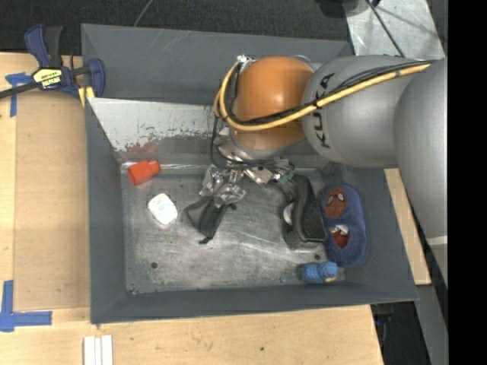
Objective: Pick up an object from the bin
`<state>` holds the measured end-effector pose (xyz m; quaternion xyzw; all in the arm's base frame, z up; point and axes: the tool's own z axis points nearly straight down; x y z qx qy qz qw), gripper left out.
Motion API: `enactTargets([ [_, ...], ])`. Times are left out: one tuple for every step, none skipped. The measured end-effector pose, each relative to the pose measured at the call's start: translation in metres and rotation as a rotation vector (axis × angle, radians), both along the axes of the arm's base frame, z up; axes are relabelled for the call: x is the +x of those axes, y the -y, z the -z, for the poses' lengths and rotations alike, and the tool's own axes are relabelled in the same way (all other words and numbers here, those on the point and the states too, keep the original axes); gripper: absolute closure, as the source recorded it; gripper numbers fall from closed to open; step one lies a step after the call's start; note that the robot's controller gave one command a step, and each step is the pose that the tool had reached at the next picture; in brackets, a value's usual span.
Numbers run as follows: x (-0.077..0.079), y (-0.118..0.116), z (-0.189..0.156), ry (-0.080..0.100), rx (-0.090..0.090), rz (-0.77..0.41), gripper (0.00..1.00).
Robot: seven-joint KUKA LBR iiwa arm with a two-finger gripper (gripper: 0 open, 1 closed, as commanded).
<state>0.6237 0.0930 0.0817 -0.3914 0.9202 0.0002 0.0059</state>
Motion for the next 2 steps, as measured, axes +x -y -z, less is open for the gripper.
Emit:
enactTargets([
  [0.002,0.0,-0.033,-0.003,-0.003,0.004,1.0],
  [0.005,-0.001,-0.094,0.0,-0.003,0.007,1.0],
])
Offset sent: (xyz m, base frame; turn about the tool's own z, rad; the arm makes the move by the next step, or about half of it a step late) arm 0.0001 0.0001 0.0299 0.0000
